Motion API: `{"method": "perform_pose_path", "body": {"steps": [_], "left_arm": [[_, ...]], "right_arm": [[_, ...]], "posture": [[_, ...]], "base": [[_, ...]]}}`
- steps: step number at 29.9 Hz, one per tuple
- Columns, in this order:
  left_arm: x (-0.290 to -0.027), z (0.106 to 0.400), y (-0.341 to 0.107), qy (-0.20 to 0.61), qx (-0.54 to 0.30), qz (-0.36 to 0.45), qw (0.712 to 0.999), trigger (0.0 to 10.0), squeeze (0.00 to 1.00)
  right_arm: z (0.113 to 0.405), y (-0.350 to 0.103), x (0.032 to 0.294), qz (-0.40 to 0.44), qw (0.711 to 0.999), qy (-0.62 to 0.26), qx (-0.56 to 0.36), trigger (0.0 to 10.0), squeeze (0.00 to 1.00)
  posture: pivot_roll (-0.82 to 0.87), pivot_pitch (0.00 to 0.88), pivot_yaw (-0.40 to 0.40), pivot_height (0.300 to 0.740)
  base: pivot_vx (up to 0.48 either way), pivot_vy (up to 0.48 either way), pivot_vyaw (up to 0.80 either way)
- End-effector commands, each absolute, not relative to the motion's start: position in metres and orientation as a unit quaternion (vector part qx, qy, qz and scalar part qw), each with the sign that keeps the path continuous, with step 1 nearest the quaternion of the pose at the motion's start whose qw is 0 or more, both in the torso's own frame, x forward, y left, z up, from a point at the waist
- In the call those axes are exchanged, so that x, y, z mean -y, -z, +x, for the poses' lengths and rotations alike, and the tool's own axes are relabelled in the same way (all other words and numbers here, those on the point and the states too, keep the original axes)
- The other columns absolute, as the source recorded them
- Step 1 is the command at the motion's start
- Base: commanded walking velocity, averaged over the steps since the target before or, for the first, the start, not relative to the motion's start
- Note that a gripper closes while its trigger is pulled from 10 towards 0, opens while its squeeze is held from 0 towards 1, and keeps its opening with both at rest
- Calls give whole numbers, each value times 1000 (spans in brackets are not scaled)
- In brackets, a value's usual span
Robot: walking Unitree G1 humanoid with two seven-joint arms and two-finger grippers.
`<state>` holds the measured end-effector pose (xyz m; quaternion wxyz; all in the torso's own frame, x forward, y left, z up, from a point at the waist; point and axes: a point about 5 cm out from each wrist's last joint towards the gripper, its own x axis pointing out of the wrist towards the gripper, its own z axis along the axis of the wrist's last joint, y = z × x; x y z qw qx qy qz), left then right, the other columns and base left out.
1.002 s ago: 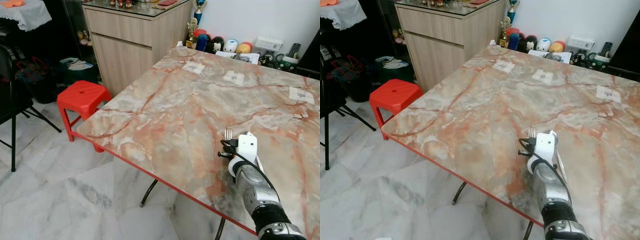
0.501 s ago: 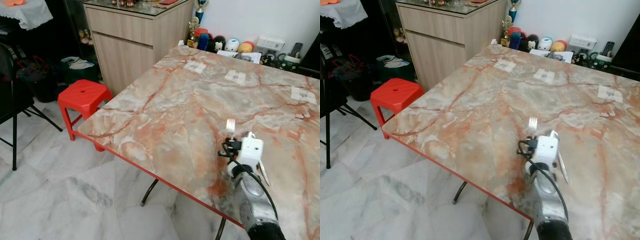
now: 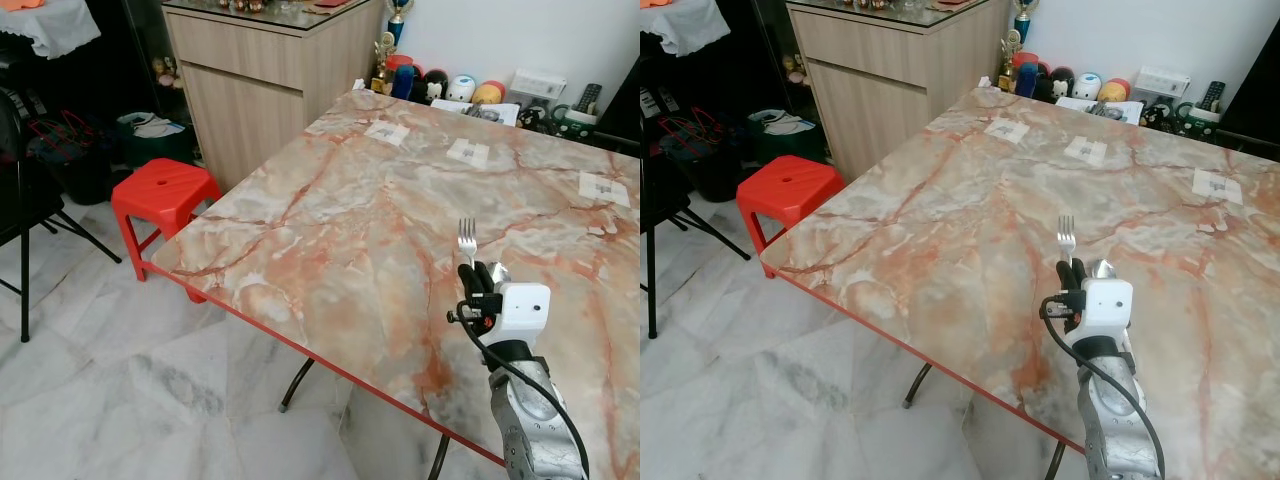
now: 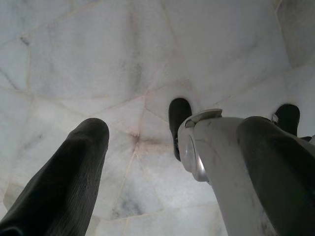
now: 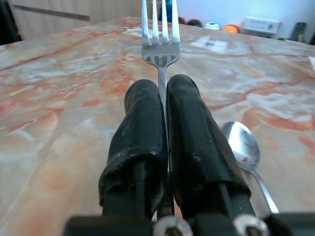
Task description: Setting the table
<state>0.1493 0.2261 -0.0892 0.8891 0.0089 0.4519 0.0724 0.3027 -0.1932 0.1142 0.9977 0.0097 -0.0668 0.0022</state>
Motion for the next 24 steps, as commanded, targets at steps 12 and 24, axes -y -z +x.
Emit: {"method": "perform_pose_path", "body": {"steps": [12,24], "left_arm": [[-228,146,90,-76,-456,11,887,10000,0],[-226,145,91,-79,-451,5,889,10000,0]], "right_arm": [[307,-121,171,51,996,19,77,10000,0],[307,-122,168,50,996,25,76,10000,0]], "posture": [[11,83,-35,740],[6,70,-34,740]], "base": [[0,-352,-476],[0,-66,-752]]}}
